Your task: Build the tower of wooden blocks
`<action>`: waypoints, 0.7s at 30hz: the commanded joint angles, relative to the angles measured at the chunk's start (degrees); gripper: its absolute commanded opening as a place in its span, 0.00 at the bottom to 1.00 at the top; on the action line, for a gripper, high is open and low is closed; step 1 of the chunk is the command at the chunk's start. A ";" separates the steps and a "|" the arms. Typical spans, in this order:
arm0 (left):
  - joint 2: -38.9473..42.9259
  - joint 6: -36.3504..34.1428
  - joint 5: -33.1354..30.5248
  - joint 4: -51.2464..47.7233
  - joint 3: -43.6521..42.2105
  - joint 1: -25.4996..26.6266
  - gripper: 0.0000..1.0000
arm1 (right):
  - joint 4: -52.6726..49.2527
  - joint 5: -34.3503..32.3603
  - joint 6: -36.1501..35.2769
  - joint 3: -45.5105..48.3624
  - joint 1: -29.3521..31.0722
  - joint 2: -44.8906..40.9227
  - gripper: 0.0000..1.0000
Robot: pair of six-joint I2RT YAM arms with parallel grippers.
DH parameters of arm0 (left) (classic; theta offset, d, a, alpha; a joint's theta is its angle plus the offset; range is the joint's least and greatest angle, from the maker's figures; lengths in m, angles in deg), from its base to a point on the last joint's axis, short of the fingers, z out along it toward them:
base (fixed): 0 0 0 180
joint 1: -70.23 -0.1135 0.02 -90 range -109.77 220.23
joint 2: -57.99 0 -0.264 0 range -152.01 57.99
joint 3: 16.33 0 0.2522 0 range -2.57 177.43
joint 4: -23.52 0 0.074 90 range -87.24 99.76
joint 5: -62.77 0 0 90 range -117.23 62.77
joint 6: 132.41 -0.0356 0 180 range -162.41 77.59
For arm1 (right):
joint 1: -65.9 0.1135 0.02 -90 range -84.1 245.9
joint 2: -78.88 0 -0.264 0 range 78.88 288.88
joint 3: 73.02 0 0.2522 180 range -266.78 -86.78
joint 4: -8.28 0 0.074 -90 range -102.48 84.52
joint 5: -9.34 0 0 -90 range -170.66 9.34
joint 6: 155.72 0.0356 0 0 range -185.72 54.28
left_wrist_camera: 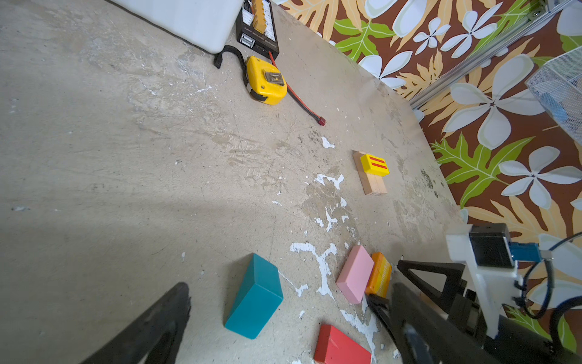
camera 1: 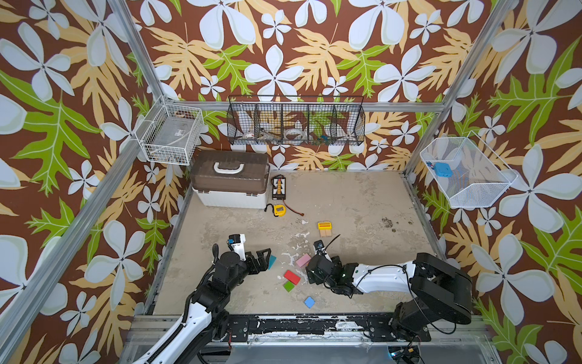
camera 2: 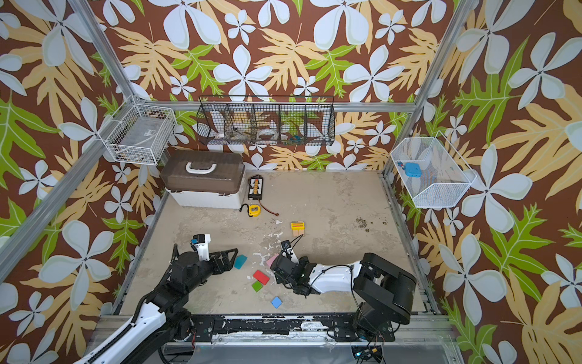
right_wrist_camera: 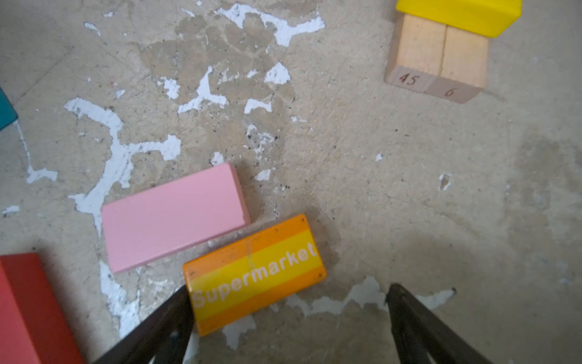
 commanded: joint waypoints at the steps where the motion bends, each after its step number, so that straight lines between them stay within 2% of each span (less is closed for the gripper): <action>1: 0.07 0.44 -0.04 1.24 -0.12 -0.03 1.00 | -1.85 -1.03 -0.93 -0.58 -0.48 1.59 0.93; 13: 0.13 0.44 0.09 1.24 -0.19 -0.04 1.00 | -4.64 -0.78 1.56 -1.62 -2.50 3.89 0.75; 17: 0.21 0.44 0.14 1.34 -0.20 -0.04 1.00 | -6.66 -0.39 3.77 -1.26 -2.11 2.53 0.76; 21: 0.17 0.45 0.01 1.34 -0.25 -0.05 1.00 | -8.84 -2.36 5.74 -1.23 -0.71 0.72 0.82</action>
